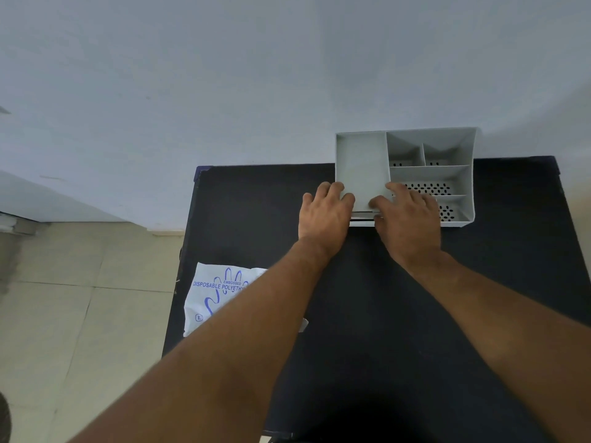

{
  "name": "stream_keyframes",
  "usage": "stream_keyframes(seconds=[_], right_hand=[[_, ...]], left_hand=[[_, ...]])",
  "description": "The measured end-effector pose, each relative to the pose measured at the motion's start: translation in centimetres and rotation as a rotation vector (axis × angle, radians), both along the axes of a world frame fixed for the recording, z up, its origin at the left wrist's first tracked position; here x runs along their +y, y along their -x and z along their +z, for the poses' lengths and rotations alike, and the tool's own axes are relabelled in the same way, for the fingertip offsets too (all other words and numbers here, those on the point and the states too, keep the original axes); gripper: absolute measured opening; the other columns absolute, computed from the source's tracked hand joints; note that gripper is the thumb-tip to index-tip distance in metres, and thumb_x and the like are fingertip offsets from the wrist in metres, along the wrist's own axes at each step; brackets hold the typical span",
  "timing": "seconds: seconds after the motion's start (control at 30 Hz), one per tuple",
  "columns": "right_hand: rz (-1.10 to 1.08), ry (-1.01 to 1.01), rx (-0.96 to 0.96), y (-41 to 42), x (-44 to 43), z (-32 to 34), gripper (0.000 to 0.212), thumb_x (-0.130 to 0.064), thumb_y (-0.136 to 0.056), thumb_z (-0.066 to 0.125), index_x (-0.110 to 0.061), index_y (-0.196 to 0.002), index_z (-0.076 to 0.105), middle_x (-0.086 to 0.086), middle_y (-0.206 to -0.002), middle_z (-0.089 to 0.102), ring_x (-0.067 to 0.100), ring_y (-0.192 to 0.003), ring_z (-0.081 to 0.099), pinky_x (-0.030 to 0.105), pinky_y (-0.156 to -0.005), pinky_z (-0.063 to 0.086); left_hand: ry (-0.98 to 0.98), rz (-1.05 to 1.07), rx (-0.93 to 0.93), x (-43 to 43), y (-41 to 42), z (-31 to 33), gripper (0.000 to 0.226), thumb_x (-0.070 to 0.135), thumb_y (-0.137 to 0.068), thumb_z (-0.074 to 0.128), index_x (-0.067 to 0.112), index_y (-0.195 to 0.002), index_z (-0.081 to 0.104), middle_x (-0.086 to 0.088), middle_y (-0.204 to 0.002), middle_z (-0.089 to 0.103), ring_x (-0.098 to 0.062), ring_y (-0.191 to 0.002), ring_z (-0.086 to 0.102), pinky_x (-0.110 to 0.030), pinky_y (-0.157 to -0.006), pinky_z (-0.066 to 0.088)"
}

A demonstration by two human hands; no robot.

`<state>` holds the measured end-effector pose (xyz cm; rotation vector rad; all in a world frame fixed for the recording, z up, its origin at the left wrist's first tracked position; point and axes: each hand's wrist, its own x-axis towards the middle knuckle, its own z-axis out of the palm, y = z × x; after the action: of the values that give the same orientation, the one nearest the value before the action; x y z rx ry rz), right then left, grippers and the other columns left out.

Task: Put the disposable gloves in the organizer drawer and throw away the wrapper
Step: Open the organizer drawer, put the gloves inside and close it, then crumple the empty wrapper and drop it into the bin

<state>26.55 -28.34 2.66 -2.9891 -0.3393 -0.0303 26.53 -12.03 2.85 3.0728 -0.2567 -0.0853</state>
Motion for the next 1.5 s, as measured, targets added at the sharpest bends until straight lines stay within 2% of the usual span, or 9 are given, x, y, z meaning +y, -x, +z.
stream_keyframes(seconds=[0.23,0.4,0.57,0.7,0.9,1.03,1.13,1.3,1.5], right_hand=[[0.007,0.04,-0.016,0.1,0.2,-0.5,0.025,-0.018,-0.087,0.072,-0.02,-0.112,0.068,0.016,-0.138,0.055,0.037,-0.114,0.061,0.052,-0.097,0.043],[-0.024,0.042,-0.002,0.6,0.7,-0.5,0.036,-0.021,-0.084,0.071,-0.02,-0.12,0.064,0.017,-0.141,0.053,0.038,-0.124,0.054,0.057,-0.103,0.038],[0.035,-0.023,-0.086,2.9,3.1,0.8,0.048,-0.025,-0.081,0.066,-0.02,-0.128,0.06,0.013,-0.144,0.048,0.035,-0.135,0.043,0.056,-0.109,0.032],[0.138,-0.168,-0.065,4.9,4.1,0.2,0.043,-0.02,-0.085,0.063,-0.015,-0.127,0.061,0.015,-0.141,0.051,0.033,-0.134,0.045,0.049,-0.11,0.04],[0.22,-0.27,0.332,7.3,6.4,-1.1,0.054,-0.027,-0.092,0.058,-0.023,-0.144,0.045,0.005,-0.148,0.043,0.024,-0.133,0.045,0.042,-0.099,0.051],[0.224,-0.264,0.562,8.7,10.2,-1.4,0.061,-0.031,-0.095,0.057,-0.022,-0.152,0.035,0.003,-0.152,0.04,0.023,-0.134,0.047,0.04,-0.106,0.046],[0.148,-0.272,0.682,9.4,13.0,-1.9,0.065,-0.035,-0.095,0.059,-0.023,-0.153,0.031,0.005,-0.15,0.042,0.023,-0.132,0.049,0.038,-0.104,0.044],[0.051,-0.322,0.767,11.1,17.6,-2.8,0.057,-0.031,-0.092,0.064,-0.02,-0.144,0.043,0.009,-0.131,0.054,0.025,-0.112,0.059,0.029,-0.08,0.046],[-0.068,-0.495,0.905,12.1,21.5,-3.9,0.04,-0.026,-0.088,0.067,-0.024,-0.126,0.056,-0.003,-0.113,0.066,0.019,-0.096,0.067,0.038,-0.079,0.059]], left_hand=[[0.024,-0.01,0.003,-0.2,-0.3,-0.1,0.031,0.018,-0.088,0.071,0.015,-0.116,0.061,-0.009,-0.133,0.054,-0.029,-0.12,0.051,-0.045,-0.094,0.046],[0.109,-0.01,0.01,-0.2,0.4,-0.5,0.045,0.013,-0.085,0.067,0.019,-0.129,0.055,-0.012,-0.147,0.044,-0.033,-0.13,0.045,-0.048,-0.093,0.045],[0.32,0.192,-0.136,1.2,4.1,0.1,0.057,0.017,-0.082,0.063,0.018,-0.136,0.048,-0.01,-0.148,0.044,-0.031,-0.128,0.048,-0.047,-0.09,0.047],[0.411,0.278,-0.052,1.6,6.7,-0.8,0.057,0.02,-0.084,0.061,0.019,-0.139,0.044,-0.007,-0.14,0.051,-0.029,-0.124,0.051,-0.045,-0.096,0.047],[0.24,0.388,0.134,5.6,10.9,-2.1,0.043,0.032,-0.094,0.057,0.023,-0.135,0.049,-0.004,-0.146,0.045,-0.024,-0.135,0.04,-0.042,-0.107,0.04],[0.102,0.604,0.255,9.6,13.8,-2.8,0.055,0.043,-0.094,0.056,0.027,-0.144,0.038,-0.007,-0.164,0.019,-0.032,-0.151,0.017,-0.053,-0.114,0.03],[0.134,0.731,0.318,12.5,15.8,-3.0,0.066,0.043,-0.094,0.053,0.027,-0.152,0.025,-0.012,-0.168,0.001,-0.04,-0.153,0.002,-0.058,-0.116,0.024],[0.289,0.888,0.418,16.6,18.9,-3.9,0.083,0.046,-0.089,0.06,0.026,-0.155,0.014,-0.015,-0.166,0.006,-0.042,-0.15,0.013,-0.059,-0.115,0.029],[0.525,0.843,0.415,18.1,20.6,-5.2,0.102,0.05,-0.082,0.073,0.026,-0.157,0.008,-0.006,-0.159,0.027,-0.032,-0.143,0.029,-0.051,-0.108,0.041]])
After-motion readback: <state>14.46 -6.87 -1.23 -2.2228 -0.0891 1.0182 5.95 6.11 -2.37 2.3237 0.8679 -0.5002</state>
